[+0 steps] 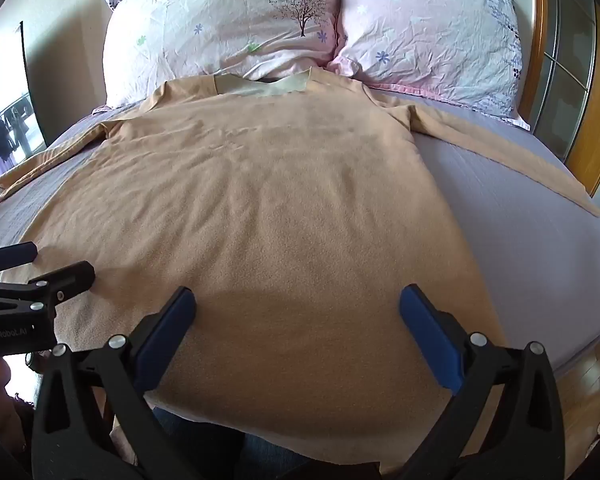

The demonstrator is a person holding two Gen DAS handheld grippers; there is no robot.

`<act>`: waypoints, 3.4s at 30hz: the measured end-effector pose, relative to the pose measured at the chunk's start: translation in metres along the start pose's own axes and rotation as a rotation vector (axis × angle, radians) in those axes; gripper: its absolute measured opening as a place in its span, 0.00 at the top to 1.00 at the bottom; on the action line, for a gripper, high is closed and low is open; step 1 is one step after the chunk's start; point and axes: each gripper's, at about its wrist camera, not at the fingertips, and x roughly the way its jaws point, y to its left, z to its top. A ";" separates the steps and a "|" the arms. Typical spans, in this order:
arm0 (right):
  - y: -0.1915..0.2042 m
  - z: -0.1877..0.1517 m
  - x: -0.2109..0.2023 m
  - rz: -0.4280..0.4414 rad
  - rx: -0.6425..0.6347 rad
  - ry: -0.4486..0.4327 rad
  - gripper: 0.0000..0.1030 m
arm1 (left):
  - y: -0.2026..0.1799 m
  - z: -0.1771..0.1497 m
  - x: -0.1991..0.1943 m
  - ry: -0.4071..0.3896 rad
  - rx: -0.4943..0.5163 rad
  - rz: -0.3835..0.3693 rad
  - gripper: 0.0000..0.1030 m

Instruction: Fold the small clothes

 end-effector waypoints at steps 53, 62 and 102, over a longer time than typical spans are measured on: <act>-0.002 -0.003 -0.005 -0.004 0.005 -0.030 0.02 | 0.000 0.000 -0.001 -0.026 0.000 0.000 0.01; -0.003 -0.002 -0.005 -0.004 0.006 -0.033 0.02 | 0.000 0.006 -0.009 -0.027 0.000 0.000 0.01; -0.114 0.029 -0.031 0.173 0.239 -0.206 0.02 | -0.001 -0.001 -0.015 -0.108 0.028 -0.016 0.01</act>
